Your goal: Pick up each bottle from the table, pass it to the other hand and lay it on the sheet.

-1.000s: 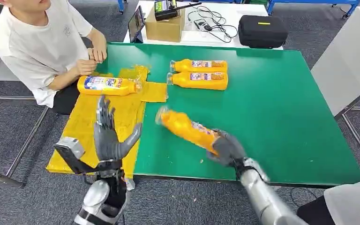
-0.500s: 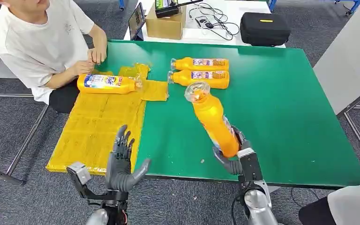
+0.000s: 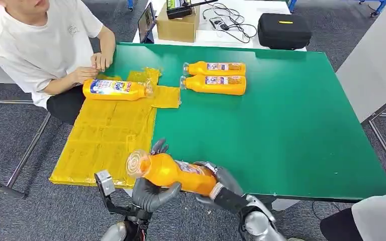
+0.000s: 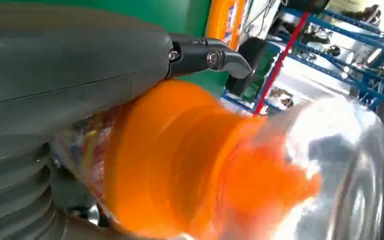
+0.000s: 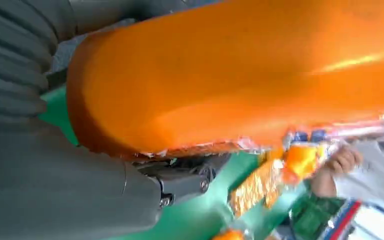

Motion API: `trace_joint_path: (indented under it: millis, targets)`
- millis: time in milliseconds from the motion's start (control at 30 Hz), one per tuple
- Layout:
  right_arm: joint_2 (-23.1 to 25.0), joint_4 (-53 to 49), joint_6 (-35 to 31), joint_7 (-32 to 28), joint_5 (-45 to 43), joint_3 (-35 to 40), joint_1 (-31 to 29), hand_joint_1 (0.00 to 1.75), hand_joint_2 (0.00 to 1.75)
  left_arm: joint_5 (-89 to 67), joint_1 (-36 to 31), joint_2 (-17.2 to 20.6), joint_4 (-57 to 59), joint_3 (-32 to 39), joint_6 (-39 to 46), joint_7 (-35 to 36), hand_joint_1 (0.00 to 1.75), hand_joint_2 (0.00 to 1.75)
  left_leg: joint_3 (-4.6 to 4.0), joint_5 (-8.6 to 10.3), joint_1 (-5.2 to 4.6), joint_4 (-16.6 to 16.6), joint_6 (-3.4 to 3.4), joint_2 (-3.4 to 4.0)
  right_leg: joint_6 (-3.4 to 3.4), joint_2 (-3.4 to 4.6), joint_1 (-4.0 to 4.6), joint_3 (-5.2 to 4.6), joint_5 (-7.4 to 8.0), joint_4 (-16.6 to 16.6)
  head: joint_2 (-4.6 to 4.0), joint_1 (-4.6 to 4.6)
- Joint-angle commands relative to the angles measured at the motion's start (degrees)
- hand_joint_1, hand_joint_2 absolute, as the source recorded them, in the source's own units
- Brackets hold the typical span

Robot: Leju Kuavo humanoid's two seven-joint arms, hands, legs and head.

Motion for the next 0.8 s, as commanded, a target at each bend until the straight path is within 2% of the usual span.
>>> trace_joint_path:
  millis: [33, 233, 367, 400, 433, 500, 600, 700, 733, 800]
  targets:
    - [2.2, 11.7, -6.5, 5.8, 5.3, 10.0, -7.5, 1.75, 1.75, 3.8, -0.5, 0.8, -1.3, -1.9, 2.1, 5.4, 0.0, 1.75, 0.34, -0.17, 0.07, 0.0, -0.1, 0.34, -0.17, 0.24, 0.1, 0.26, -0.07, 0.0, 0.0, 0.02]
    - [2.1, 12.3, -6.1, 6.5, 4.9, 10.8, -8.3, 1.75, 1.75, 3.7, -0.6, 1.3, -2.2, -3.1, 2.3, 5.4, 0.0, 1.75, 0.15, -0.06, 0.05, 0.0, -0.05, 0.06, -0.08, 0.02, 0.07, 0.12, -0.05, 0.0, 0.0, 0.02]
    - [2.7, 10.9, -5.3, 6.2, 2.2, 11.4, -8.6, 1.75, 1.75, -3.2, -2.1, 0.8, 1.0, -3.9, 10.5, 3.5, 0.0, 1.75, 0.2, -0.08, 0.07, 0.0, -0.06, 0.1, -0.11, 0.04, 0.09, 0.18, -0.06, 0.0, 0.0, 0.02]
    - [2.5, 9.7, -5.3, 6.3, 1.4, 11.5, -8.4, 1.73, 1.75, -5.1, -2.7, 0.4, 2.4, -3.8, 13.9, 2.7, 0.31, 1.75, 0.28, -0.11, 0.06, 0.0, -0.08, 0.09, -0.14, 0.01, 0.09, 0.27, -0.11, 0.0, 0.0, 0.02]
    - [2.4, 8.7, -5.4, 6.4, 0.8, 11.5, -8.1, 1.73, 1.75, -5.1, -3.2, 0.2, 3.2, -3.7, 14.8, 2.4, 1.75, 1.75, 0.19, -0.06, 0.06, 0.0, -0.07, 0.01, -0.12, -0.05, 0.08, 0.2, -0.08, 0.0, 0.0, 0.02]
    - [2.4, 7.1, -5.7, 6.8, -0.8, 11.6, -7.8, 1.69, 1.75, -6.0, -3.8, 0.1, 4.3, -3.7, 17.9, 1.1, 1.75, 1.75, 0.2, -0.07, 0.06, 0.0, -0.07, 0.01, -0.12, -0.05, 0.08, 0.2, -0.09, 0.0, 0.0, 0.02]
    - [2.4, 7.1, -5.7, 6.8, -0.8, 11.6, -7.8, 1.68, 1.75, -6.0, -3.8, 0.1, 4.3, -3.7, 17.9, 1.1, 1.75, 1.75, 0.11, -0.03, 0.03, 0.0, -0.05, 0.0, -0.09, -0.04, 0.05, 0.1, -0.05, 0.0, 0.0, 0.02]
    - [3.0, 6.5, -7.5, 6.1, -2.4, 10.6, -7.4, 1.48, 1.75, -5.9, -3.7, 0.5, 3.8, -4.3, 18.9, 0.9, 1.75, 1.75, 0.28, -0.12, 0.07, 0.0, -0.09, 0.09, -0.15, 0.01, 0.1, 0.25, -0.12, 0.0, 0.0, 0.02]
    - [3.1, 6.1, -7.7, 5.9, -2.9, 10.4, -7.2, 1.38, 1.75, -6.0, -3.8, 0.6, 3.9, -4.7, 19.1, 0.9, 1.75, 1.75, 0.19, -0.09, 0.06, 0.0, -0.07, 0.04, -0.12, -0.02, 0.09, 0.19, -0.1, 0.0, 0.0, 0.02]
    - [3.4, 5.6, -8.4, 5.7, -3.4, 10.1, -7.0, 0.79, 1.75, -6.3, -3.9, 0.6, 4.2, -4.9, 19.9, 0.7, 1.75, 1.75, 0.26, -0.12, 0.05, 0.0, -0.08, 0.07, -0.14, 0.0, 0.08, 0.23, -0.12, 0.0, 0.0, 0.02]
